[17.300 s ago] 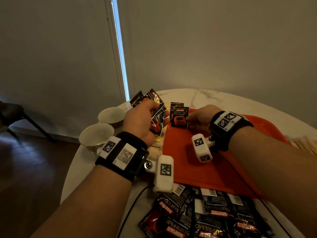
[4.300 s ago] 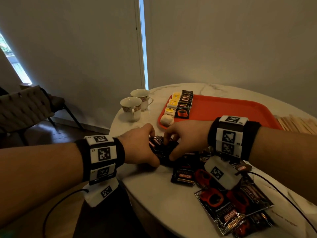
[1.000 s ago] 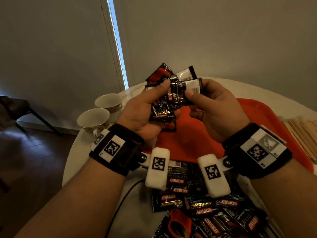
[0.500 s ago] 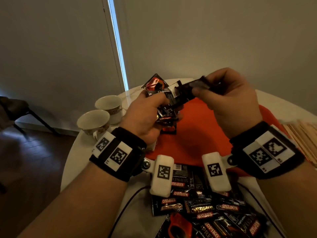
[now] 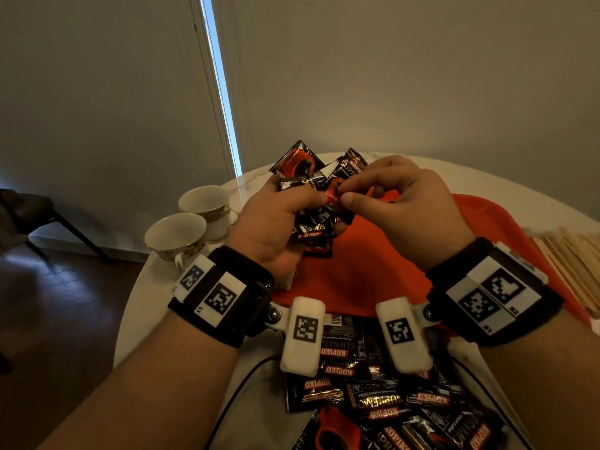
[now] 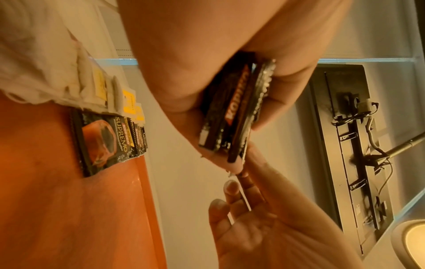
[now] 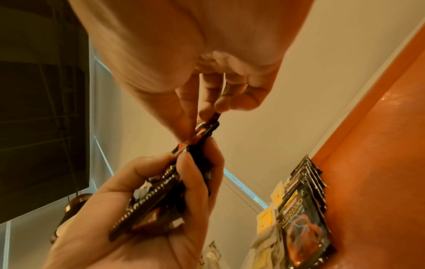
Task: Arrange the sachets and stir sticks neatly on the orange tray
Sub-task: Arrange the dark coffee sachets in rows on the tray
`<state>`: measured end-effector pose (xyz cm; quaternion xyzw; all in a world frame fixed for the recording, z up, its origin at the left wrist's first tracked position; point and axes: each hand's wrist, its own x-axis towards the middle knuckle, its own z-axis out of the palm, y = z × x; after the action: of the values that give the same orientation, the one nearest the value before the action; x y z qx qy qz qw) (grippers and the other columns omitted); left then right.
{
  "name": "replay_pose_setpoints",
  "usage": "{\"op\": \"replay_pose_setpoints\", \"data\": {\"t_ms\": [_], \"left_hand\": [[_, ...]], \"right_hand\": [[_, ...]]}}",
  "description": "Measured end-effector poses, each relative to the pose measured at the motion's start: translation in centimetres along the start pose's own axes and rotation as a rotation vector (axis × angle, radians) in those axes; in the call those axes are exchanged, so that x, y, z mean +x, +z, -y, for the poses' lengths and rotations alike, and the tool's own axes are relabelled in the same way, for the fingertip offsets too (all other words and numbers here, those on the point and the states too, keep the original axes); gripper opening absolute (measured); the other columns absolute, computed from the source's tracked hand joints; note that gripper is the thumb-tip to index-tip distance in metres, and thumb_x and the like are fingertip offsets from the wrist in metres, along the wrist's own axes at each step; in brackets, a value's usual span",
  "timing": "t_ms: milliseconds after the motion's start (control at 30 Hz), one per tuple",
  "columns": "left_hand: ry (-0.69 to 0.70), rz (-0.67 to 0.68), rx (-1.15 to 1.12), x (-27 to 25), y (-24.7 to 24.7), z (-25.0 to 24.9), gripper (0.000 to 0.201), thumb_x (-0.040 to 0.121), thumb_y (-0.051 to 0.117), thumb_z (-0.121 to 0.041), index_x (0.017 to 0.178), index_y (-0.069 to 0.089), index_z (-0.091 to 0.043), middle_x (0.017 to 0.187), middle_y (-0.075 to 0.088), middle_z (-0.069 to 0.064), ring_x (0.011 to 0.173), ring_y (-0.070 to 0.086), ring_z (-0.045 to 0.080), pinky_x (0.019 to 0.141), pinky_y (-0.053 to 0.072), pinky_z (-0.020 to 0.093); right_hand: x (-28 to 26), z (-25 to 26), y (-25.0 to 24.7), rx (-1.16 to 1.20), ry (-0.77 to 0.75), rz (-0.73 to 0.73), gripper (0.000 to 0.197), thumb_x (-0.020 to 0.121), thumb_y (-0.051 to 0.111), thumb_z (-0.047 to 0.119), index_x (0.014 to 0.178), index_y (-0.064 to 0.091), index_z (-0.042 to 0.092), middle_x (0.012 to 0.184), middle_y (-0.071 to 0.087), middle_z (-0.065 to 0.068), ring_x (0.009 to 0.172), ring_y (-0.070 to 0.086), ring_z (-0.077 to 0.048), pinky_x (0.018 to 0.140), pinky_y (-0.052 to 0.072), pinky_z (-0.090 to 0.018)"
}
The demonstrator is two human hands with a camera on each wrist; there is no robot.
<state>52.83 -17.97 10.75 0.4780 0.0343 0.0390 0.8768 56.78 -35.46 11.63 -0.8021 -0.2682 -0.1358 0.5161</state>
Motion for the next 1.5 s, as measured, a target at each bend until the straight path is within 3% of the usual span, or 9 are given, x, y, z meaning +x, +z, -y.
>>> {"op": "replay_pose_setpoints", "data": {"t_ms": [167, 367, 533, 733, 867, 1033, 1200, 1367, 1500], "left_hand": [[-0.014, 0.039, 0.073, 0.0, -0.3, -0.2, 0.058, 0.085, 0.055, 0.017, 0.138, 0.055, -0.008, 0.126, 0.068, 0.027, 0.086, 0.074, 0.035, 0.063, 0.061, 0.043], [-0.048, 0.051, 0.122, 0.3, -0.8, -0.2, 0.065, 0.081, 0.056, 0.019, 0.138, 0.054, -0.012, 0.13, 0.064, 0.029, 0.097, 0.072, 0.045, 0.064, 0.062, 0.044], [-0.082, 0.013, 0.052, 0.6, -1.0, -0.1, 0.063, 0.08, 0.056, 0.017, 0.138, 0.055, -0.007, 0.132, 0.064, 0.03, 0.089, 0.073, 0.039, 0.061, 0.061, 0.042], [-0.078, -0.051, 0.003, 1.1, -1.2, -0.2, 0.065, 0.079, 0.06, 0.016, 0.139, 0.056, -0.008, 0.129, 0.067, 0.028, 0.098, 0.074, 0.042, 0.064, 0.062, 0.043], [-0.013, -0.115, -0.063, 1.2, -1.3, -0.6, 0.057, 0.085, 0.059, 0.015, 0.138, 0.054, -0.003, 0.121, 0.07, 0.027, 0.088, 0.076, 0.037, 0.06, 0.061, 0.039], [0.048, -0.256, -0.099, 1.9, -2.1, -1.2, 0.066, 0.075, 0.07, 0.003, 0.139, 0.056, -0.003, 0.122, 0.071, 0.026, 0.084, 0.077, 0.034, 0.062, 0.059, 0.038], [0.02, -0.255, -0.121, 1.8, -2.2, -1.7, 0.074, 0.067, 0.072, -0.002, 0.139, 0.055, -0.005, 0.126, 0.07, 0.023, 0.083, 0.074, 0.033, 0.069, 0.057, 0.04], [0.058, -0.271, -0.124, 1.9, -2.5, -1.5, 0.061, 0.077, 0.069, 0.004, 0.136, 0.057, -0.008, 0.122, 0.071, 0.025, 0.087, 0.074, 0.037, 0.068, 0.058, 0.041], [0.079, -0.269, -0.093, 2.3, -2.8, -1.3, 0.049, 0.087, 0.065, 0.007, 0.132, 0.057, -0.01, 0.117, 0.072, 0.025, 0.081, 0.076, 0.035, 0.062, 0.059, 0.038]], "right_hand": [[0.3, -0.9, -0.1, 0.259, 0.229, -0.023, 0.064, 0.065, 0.091, 0.024, 0.119, 0.058, 0.036, 0.122, 0.065, 0.001, 0.106, 0.065, -0.015, 0.078, 0.054, -0.031], [0.2, -0.8, 0.3, 0.63, 0.476, 0.029, 0.009, 0.092, 0.069, 0.013, 0.1, 0.07, 0.017, 0.091, 0.072, -0.001, 0.072, 0.061, -0.009, 0.067, 0.045, -0.031], [0.5, -0.8, 0.2, 0.728, 0.553, -0.074, 0.018, 0.099, 0.061, 0.02, 0.109, 0.071, 0.009, 0.09, 0.068, -0.003, 0.072, 0.062, -0.015, 0.061, 0.05, -0.029], [0.1, 0.1, 0.5, 0.738, 0.45, -0.088, 0.012, 0.092, 0.063, -0.006, 0.096, 0.067, 0.005, 0.101, 0.075, -0.012, 0.083, 0.073, -0.022, 0.067, 0.059, -0.029], [0.4, -0.4, 0.7, 0.8, 0.628, -0.21, 0.012, 0.093, 0.064, -0.003, 0.091, 0.063, 0.009, 0.088, 0.074, -0.008, 0.07, 0.071, -0.015, 0.064, 0.06, -0.027], [0.6, -2.2, 1.7, 0.549, 0.86, -0.005, 0.01, 0.092, 0.063, -0.006, 0.1, 0.065, -0.001, 0.082, 0.068, -0.013, 0.066, 0.065, -0.02, 0.073, 0.056, -0.034], [1.1, -2.3, 3.0, 0.297, 0.909, 0.128, 0.013, 0.087, 0.071, -0.005, 0.099, 0.069, -0.002, 0.086, 0.073, -0.015, 0.069, 0.072, -0.022, 0.059, 0.061, -0.032], [2.1, -2.0, 4.0, 0.11, 0.899, 0.202, 0.017, 0.083, 0.079, 0.007, 0.099, 0.073, 0.002, 0.093, 0.077, -0.013, 0.088, 0.076, -0.027, 0.086, 0.062, -0.045], [2.7, -1.8, 4.4, 0.047, 0.904, 0.235, 0.02, 0.083, 0.081, 0.012, 0.099, 0.072, 0.003, 0.092, 0.078, -0.012, 0.089, 0.076, -0.026, 0.09, 0.061, -0.045]]}}
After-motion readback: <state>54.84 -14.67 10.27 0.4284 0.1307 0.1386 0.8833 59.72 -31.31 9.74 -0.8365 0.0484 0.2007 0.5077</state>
